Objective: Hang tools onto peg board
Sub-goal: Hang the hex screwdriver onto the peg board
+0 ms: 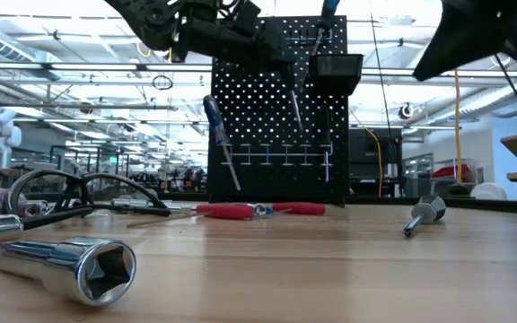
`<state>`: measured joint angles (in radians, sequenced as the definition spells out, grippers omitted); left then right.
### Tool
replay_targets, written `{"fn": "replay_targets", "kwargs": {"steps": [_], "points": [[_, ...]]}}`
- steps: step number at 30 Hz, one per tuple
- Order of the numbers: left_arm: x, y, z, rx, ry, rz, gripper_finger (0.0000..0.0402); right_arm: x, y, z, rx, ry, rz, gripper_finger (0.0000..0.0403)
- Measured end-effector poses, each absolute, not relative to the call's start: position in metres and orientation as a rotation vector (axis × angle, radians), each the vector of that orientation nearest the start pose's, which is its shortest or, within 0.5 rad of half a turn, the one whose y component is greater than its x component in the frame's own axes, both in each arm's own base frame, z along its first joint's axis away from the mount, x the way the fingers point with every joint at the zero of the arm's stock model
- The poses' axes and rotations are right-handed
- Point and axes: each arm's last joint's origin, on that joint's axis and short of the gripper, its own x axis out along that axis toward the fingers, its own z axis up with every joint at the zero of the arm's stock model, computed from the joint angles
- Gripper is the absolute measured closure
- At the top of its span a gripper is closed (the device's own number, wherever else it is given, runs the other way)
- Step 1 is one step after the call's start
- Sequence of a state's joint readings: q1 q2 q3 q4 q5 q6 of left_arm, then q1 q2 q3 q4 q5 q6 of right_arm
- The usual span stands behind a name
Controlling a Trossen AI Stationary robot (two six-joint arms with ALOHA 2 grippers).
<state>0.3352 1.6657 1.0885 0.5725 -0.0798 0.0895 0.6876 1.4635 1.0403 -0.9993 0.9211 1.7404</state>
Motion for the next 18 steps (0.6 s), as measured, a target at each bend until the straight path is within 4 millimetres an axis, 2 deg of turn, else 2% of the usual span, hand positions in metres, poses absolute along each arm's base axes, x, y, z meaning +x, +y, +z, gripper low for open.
{"fn": "replay_targets", "kwargs": {"steps": [5,10,18], "points": [[0.358,0.133,0.278,0.056,0.029,0.402,0.0270,0.203,0.136,0.227,0.595,0.409,-0.807,0.0403],[0.361,0.135,0.270,0.051,0.049,0.386,0.0270,0.199,0.131,0.227,0.587,0.373,-0.809,0.0403],[0.364,0.136,0.267,0.054,0.033,0.383,0.0270,0.203,0.125,0.227,0.562,0.388,-0.827,0.0403]]}}
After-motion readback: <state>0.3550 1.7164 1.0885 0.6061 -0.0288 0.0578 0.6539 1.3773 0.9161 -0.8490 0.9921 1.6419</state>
